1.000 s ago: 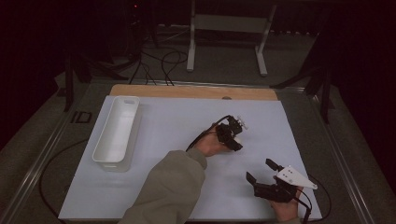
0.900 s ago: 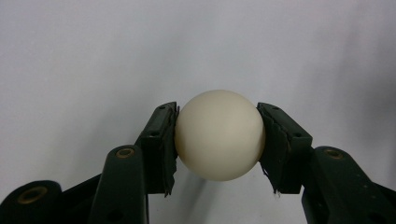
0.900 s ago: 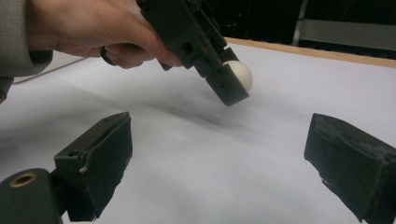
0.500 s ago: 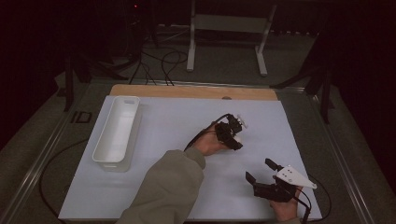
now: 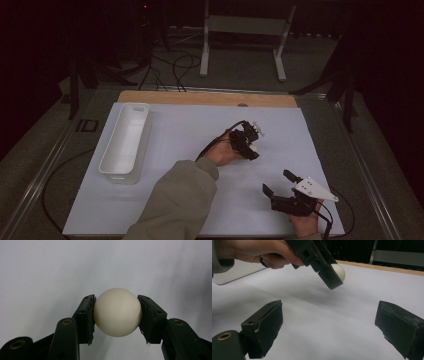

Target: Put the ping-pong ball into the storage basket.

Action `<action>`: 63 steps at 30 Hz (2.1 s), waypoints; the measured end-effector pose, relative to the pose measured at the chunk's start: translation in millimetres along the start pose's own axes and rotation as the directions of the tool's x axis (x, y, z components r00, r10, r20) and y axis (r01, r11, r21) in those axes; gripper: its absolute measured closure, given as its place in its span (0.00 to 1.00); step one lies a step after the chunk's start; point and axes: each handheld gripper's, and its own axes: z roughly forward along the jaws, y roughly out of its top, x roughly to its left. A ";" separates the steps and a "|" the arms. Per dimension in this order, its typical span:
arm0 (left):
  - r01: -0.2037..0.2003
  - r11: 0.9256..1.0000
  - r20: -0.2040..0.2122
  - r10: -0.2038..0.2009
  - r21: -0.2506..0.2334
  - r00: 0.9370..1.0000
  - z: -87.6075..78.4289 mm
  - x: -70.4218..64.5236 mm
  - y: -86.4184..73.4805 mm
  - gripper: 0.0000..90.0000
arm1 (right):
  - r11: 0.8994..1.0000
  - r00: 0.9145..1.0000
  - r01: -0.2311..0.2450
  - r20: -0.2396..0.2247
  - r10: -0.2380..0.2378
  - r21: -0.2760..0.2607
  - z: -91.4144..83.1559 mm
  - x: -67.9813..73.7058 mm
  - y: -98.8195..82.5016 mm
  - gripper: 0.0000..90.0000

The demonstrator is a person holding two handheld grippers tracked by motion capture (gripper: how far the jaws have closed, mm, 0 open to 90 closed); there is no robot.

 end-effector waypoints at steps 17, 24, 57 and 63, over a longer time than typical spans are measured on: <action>-0.004 1.000 -0.014 0.004 -0.001 1.000 -10.0 -0.2 0.0 0.57 | 1.000 1.000 0.005 0.002 -0.005 -0.003 0.7 -0.2 0.3 0.08; 0.000 1.000 -0.019 0.000 0.003 1.000 -12.0 0.8 -0.5 0.57 | 1.000 1.000 0.006 0.002 -0.006 -0.004 0.8 -0.3 0.3 0.08; 0.023 1.000 -0.058 -0.023 0.007 0.998 -27.4 9.0 -4.8 0.57 | 1.000 1.000 0.003 0.003 -0.003 -0.006 0.4 -0.2 0.5 0.08; 0.026 1.000 -0.063 -0.026 0.006 0.998 -29.4 10.5 -5.5 0.57 | 1.000 1.000 0.002 0.003 -0.002 -0.006 0.3 -0.3 0.6 0.08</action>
